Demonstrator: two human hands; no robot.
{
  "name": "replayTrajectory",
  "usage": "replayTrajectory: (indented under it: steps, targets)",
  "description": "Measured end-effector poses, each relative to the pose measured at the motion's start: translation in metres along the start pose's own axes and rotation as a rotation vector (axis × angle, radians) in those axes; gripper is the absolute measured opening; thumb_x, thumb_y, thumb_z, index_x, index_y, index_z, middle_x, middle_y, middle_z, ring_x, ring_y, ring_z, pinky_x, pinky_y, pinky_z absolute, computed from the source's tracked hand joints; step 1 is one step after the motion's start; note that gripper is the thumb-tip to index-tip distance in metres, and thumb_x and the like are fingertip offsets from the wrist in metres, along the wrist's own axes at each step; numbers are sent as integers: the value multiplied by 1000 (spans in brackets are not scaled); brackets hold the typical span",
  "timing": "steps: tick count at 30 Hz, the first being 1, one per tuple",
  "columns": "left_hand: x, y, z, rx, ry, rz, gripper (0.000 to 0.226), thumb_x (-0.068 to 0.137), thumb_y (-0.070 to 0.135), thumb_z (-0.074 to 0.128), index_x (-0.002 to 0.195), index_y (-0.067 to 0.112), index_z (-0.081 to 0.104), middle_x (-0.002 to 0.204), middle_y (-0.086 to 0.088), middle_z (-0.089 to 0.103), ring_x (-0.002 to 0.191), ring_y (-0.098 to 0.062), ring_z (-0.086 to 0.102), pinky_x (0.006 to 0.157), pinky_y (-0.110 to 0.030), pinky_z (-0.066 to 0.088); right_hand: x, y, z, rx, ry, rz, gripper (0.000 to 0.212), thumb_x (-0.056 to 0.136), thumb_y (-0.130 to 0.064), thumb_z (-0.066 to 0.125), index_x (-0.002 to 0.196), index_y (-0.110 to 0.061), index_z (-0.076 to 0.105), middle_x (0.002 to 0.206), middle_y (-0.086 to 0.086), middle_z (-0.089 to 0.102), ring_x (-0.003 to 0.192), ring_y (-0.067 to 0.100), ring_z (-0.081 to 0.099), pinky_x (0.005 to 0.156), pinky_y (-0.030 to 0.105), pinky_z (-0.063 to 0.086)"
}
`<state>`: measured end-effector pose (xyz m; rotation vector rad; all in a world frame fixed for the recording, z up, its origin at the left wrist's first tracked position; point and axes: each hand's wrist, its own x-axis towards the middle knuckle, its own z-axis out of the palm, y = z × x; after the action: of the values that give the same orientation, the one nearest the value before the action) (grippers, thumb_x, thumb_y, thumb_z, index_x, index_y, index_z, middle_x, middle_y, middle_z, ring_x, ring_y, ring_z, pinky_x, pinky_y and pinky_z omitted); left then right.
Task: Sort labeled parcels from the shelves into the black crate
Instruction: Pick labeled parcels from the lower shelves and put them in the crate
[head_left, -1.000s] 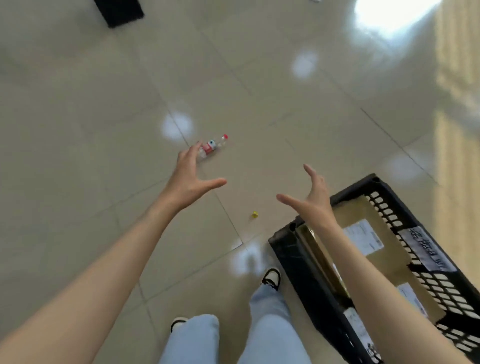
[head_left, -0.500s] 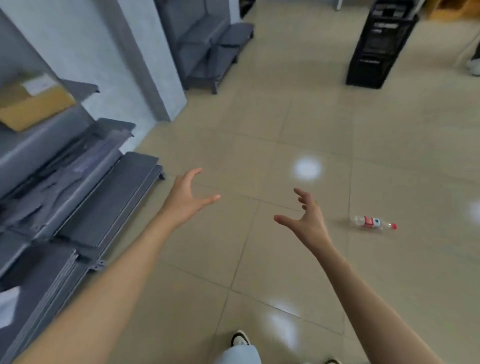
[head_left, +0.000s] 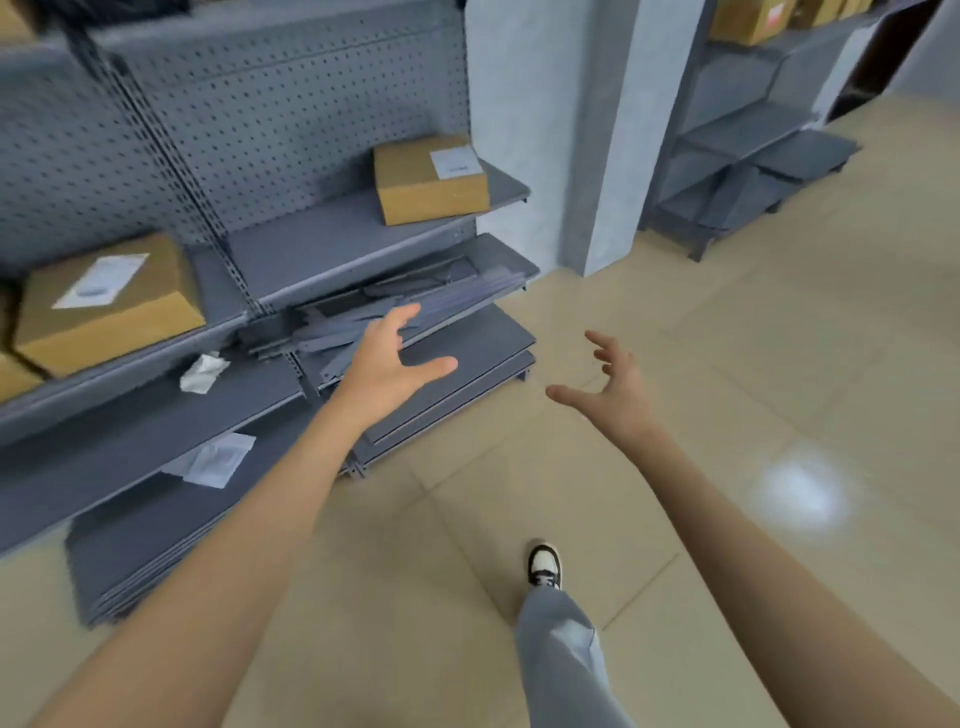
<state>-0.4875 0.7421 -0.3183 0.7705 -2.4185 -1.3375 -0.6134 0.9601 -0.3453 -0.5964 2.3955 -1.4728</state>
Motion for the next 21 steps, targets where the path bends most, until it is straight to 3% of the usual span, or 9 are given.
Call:
replayTrajectory:
  steps: [6, 13, 21]
  targets:
    - [112, -14, -34, 40, 129, -18, 73, 76, 35, 74, 138, 28, 35, 144, -1, 33, 129, -17, 38, 94, -25, 30, 146, -28, 59, 9, -127, -101, 77, 69, -16, 81, 135, -16, 41, 133, 10, 43, 124, 20, 42, 105, 32, 36]
    - [258, -15, -63, 16, 188, -103, 73, 76, 40, 72, 138, 33, 33, 143, -1, 32, 130, -18, 36, 96, -29, 31, 319, -75, 94, -34, -233, -136, 80, 70, -25, 81, 137, -22, 38, 135, 14, 41, 128, 30, 38, 108, 47, 33]
    - [360, -33, -85, -32, 203, -162, 77, 73, 45, 73, 137, 38, 31, 146, 3, 28, 133, -14, 30, 100, -29, 30, 434, -102, 133, -86, -268, -101, 80, 72, -26, 79, 139, -22, 35, 135, 12, 37, 130, 29, 33, 108, 45, 33]
